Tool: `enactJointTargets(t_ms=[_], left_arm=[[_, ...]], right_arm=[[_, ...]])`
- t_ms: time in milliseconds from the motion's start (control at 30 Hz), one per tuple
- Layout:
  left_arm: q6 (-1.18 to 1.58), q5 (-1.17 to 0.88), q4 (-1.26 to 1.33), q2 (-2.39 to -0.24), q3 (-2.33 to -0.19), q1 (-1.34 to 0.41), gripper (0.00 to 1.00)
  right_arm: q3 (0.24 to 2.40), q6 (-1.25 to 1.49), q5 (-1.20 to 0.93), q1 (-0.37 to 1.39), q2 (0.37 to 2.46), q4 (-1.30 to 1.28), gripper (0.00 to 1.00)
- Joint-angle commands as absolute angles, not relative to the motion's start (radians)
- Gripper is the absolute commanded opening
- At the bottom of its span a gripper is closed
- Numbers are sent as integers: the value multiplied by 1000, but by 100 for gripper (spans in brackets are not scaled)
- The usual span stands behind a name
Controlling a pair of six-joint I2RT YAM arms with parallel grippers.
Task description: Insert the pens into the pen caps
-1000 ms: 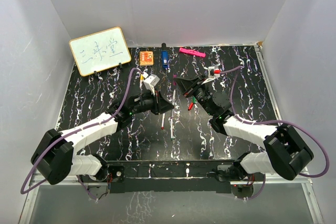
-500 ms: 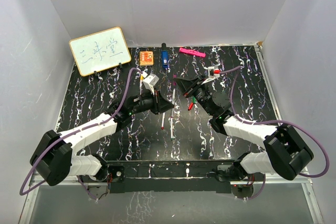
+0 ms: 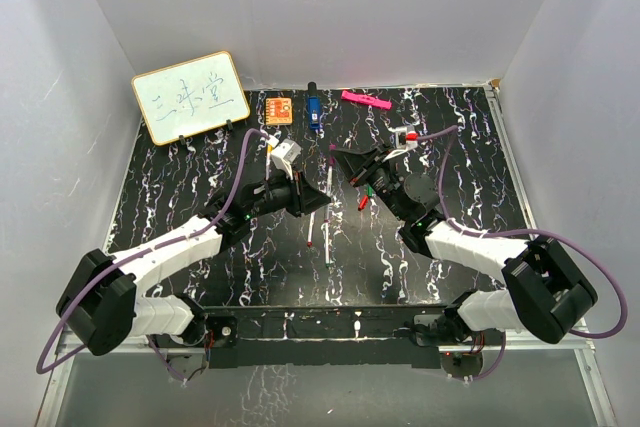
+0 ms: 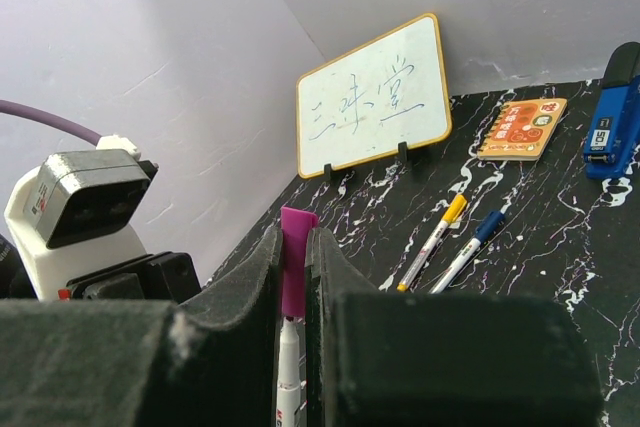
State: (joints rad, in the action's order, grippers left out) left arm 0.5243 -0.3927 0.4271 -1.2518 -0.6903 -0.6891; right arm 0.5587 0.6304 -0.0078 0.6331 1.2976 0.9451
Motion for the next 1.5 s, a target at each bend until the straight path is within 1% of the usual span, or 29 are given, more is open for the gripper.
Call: enactJointTargets(t_ms=[0,467,633,900,1200,1467], left_arm=[[518,-384,473,-1235,-700,-692,0],[537,-368,507,-1236,-710,-692,0],[553,-321,522,-1206,-695,-691,0],[554,-221,529,-1142,-681,-692,0],[560,-142,547,-1146,-710,-692,0],[490,-84,546,-1159,-772,-690,0]], right_arm=[[561,632,-22,641,1282,982,0],[547,634,-42,680,1311,993,0],[534,626,-42,690,1307,983,0],[537,590,-69,700,1290,910,0],[560,550,-116,717,1308,802,0],[588,497,-80,752,1312,664,0]])
